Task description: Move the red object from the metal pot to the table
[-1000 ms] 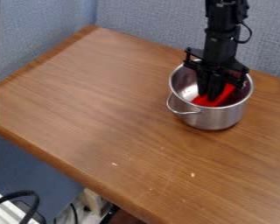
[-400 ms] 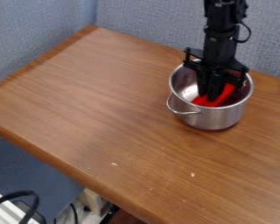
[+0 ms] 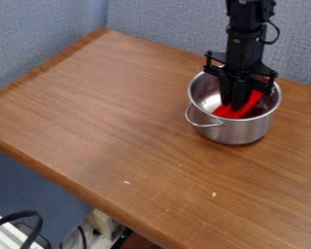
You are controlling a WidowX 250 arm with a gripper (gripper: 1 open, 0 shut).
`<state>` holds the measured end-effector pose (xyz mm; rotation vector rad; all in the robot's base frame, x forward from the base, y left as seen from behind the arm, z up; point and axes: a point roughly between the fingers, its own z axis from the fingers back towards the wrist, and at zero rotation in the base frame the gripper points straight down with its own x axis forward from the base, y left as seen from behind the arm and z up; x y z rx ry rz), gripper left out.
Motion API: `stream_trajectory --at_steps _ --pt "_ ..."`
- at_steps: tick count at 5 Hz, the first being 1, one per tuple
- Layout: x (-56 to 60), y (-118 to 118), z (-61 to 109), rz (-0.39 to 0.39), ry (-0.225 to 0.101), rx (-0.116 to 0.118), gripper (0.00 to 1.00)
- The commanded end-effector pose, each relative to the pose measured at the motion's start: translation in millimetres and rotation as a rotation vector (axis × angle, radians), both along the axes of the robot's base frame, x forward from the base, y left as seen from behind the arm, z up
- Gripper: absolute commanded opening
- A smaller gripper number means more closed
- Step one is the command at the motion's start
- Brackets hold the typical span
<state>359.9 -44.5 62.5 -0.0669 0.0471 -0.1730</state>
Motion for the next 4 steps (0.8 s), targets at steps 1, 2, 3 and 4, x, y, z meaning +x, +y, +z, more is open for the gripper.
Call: stream_trajectory --at_steps 1,2,3,4 --pt "4.1 3.1 37.1 0.017 -0.1 -0.02 0.0" --pt "3.8 2.9 41.9 0.02 -0.111 -0.027 0.0" --pt "3.7 3.7 61.4 0.029 -0.151 -0.043 0.0" --pt "3.3 9.4 87.9 0.055 -0.198 -0.058 0.0"
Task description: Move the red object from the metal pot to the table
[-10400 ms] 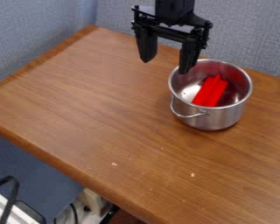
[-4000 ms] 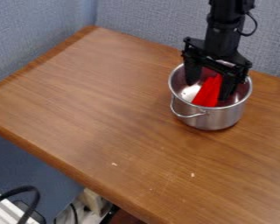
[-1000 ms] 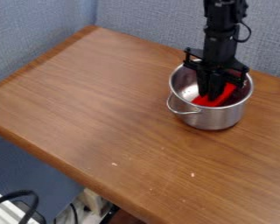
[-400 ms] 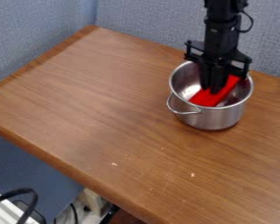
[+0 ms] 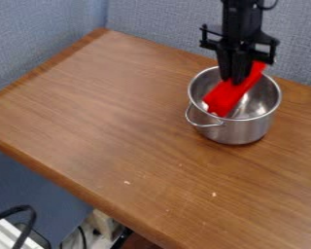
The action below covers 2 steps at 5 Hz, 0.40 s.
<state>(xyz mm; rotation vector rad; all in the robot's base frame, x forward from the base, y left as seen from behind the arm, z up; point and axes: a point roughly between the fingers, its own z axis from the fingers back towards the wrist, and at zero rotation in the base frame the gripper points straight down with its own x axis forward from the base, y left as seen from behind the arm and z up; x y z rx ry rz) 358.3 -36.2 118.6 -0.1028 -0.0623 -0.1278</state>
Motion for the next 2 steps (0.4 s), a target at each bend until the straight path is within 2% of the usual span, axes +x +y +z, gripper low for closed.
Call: stream_trajectory --at_steps 1,2 --pt "2.5 6.9 50.7 0.025 -0.122 -0.03 0.0" --pt "5.7 6.6 37.7 0.008 -0.113 -0.011 0.0"
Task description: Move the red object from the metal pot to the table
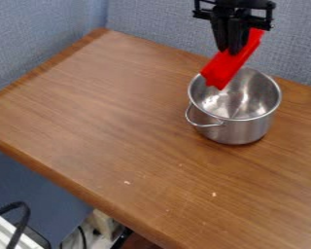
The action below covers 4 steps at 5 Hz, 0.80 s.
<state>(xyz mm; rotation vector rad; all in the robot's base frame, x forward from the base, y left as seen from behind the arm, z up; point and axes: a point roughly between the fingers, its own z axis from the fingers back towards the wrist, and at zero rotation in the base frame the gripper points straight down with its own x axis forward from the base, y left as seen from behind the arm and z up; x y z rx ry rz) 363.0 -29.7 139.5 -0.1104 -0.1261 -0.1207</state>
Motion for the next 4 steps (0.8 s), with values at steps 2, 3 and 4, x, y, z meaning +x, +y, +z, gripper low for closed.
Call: stream_trajectory --at_steps 2,3,4 --pt "10.8 -3.8 -12.8 -0.019 -0.026 0.015 0.0" --pt "13.3 -4.4 -27.1 -0.034 -0.014 0.029 0.0" --pt "13.6 -5.0 -37.6 -0.047 -0.014 0.039 0.0"
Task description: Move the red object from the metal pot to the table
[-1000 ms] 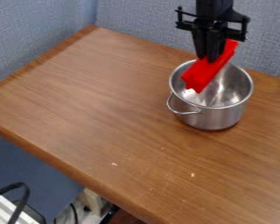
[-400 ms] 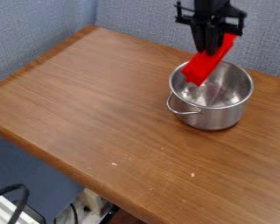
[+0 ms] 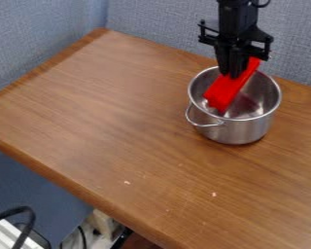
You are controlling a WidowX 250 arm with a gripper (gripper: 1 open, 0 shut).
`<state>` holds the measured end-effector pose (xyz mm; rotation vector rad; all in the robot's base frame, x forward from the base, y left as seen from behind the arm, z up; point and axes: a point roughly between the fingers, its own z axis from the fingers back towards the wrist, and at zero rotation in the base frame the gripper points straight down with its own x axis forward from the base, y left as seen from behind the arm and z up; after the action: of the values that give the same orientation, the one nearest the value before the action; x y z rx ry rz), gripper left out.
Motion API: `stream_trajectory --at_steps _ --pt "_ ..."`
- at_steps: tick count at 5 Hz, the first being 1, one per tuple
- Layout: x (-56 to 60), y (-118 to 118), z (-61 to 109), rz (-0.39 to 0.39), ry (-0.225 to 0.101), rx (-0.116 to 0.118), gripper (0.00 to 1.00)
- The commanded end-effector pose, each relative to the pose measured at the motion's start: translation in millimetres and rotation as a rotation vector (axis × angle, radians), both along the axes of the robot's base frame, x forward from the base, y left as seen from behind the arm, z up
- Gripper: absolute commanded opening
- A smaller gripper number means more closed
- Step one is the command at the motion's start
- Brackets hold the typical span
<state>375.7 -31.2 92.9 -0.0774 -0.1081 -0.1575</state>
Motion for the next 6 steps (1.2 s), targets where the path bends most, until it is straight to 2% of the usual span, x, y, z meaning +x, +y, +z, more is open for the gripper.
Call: stream_trajectory --at_steps 1,2,6 --pt "-0.1 -2.9 11.4 -0.014 -0.028 -0.001 0.0" --pt "-1.4 -2.3 13.4 -0.014 -0.027 -0.004 0.0" --pt "-5.1 -2.8 2.1 -0.032 0.013 0.022 0.0"
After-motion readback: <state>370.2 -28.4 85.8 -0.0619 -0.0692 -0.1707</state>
